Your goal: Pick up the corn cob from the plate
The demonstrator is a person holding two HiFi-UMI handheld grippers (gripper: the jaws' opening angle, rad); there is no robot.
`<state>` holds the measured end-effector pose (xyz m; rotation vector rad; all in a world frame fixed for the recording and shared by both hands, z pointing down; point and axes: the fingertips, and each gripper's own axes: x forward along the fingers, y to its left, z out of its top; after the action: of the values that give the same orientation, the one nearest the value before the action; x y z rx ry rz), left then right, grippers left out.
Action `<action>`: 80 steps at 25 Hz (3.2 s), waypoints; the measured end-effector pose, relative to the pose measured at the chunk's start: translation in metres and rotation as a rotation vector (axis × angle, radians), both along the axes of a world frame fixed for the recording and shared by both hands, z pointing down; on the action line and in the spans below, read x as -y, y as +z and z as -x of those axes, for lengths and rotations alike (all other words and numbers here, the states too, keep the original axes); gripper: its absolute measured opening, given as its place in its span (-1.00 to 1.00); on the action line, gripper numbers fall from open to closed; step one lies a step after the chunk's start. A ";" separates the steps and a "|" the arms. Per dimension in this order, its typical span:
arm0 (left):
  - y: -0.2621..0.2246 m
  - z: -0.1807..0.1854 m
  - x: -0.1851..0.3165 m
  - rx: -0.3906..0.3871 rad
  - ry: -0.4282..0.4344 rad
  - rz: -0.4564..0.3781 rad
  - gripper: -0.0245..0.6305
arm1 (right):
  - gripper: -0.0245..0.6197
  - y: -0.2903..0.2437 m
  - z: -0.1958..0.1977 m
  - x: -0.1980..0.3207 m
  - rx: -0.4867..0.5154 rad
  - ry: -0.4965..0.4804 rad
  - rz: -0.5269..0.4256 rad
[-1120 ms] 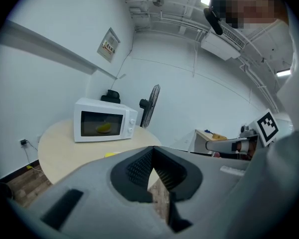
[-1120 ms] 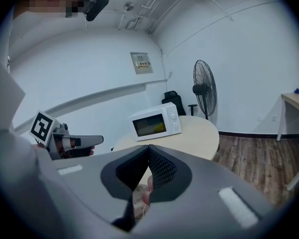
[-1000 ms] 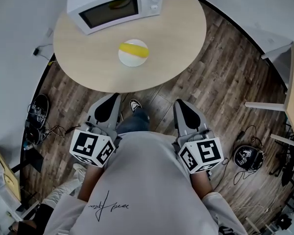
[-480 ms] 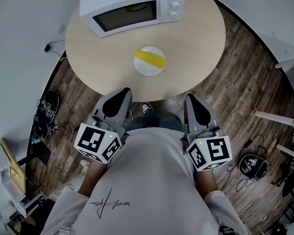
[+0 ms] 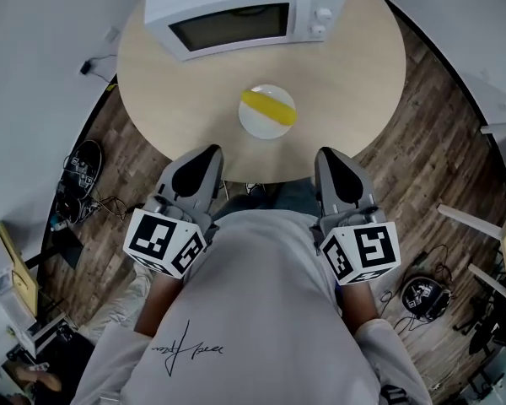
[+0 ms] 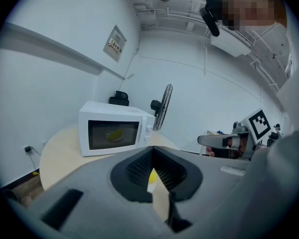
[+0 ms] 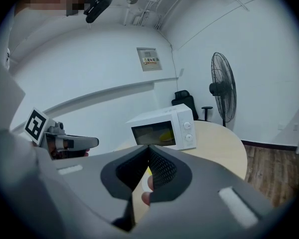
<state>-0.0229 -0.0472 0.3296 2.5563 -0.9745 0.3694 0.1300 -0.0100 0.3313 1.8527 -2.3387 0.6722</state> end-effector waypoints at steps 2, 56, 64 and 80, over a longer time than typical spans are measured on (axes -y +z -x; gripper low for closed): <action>0.002 0.000 0.010 -0.003 -0.022 0.002 -0.95 | -0.89 0.000 0.002 0.015 -0.002 -0.031 -0.002; 0.031 0.005 0.060 -0.020 -0.133 0.121 -0.95 | -0.68 0.115 0.045 0.133 -0.146 -0.391 0.252; 0.034 0.005 0.051 -0.018 -0.133 0.133 -0.94 | -0.51 0.136 0.050 0.131 -0.195 -0.435 0.281; 0.041 0.011 0.039 -0.018 -0.158 0.162 -0.94 | -0.32 0.187 0.059 0.130 -0.309 -0.543 0.392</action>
<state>-0.0341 -0.0862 0.3708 2.3172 -1.0851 0.3643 0.0708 -0.1401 0.5179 1.0137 -2.1593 0.6509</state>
